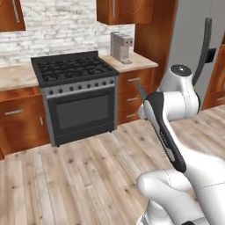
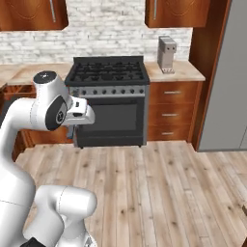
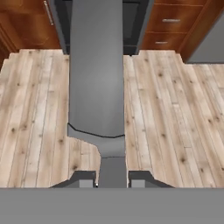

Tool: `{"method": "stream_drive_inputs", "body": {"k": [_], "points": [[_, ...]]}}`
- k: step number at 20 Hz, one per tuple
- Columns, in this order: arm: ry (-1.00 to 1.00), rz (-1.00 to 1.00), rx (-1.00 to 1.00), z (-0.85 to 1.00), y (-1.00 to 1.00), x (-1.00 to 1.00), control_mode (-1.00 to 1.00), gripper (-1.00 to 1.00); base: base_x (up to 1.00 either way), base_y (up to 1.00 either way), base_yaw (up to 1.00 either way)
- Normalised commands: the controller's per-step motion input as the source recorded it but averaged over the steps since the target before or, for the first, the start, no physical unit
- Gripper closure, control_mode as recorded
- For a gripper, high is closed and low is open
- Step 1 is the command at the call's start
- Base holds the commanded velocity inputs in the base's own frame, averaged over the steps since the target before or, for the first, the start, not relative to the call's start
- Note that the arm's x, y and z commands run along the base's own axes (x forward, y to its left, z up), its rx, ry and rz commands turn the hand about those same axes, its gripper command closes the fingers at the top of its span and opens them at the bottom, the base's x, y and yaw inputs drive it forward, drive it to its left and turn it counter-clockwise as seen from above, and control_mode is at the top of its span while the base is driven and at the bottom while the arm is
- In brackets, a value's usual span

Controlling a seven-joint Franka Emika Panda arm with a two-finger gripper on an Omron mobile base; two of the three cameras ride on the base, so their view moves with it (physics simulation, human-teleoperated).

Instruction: Pick up the metallic utensils from the counter and place them in the open drawer. Make sure not to pick up any wooden utensils.

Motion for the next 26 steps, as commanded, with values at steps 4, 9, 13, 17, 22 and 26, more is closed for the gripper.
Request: {"method": "stream_drive_inputs", "body": {"k": [4,9,13,17,22,26], "points": [[0.00,0.00,0.00,0.00,0.00,0.00,1.00,1.00,1.00,0.00,-0.27],[0.00,0.00,0.00,0.00,0.00,0.00,1.00,1.00,0.90,0.00,-0.25],[0.00,0.00,0.00,0.00,0.00,0.00,1.00,1.00,0.91,0.00,-0.08],[0.00,0.00,0.00,0.00,0.00,0.00,1.00,1.00,0.96,-0.23,0.35],[0.00,0.00,0.00,0.00,0.00,0.00,1.00,1.00,0.52,-0.24,0.76],[0.00,0.00,0.00,0.00,0.00,0.00,1.00,1.00,0.06,-0.22,0.74]]}}
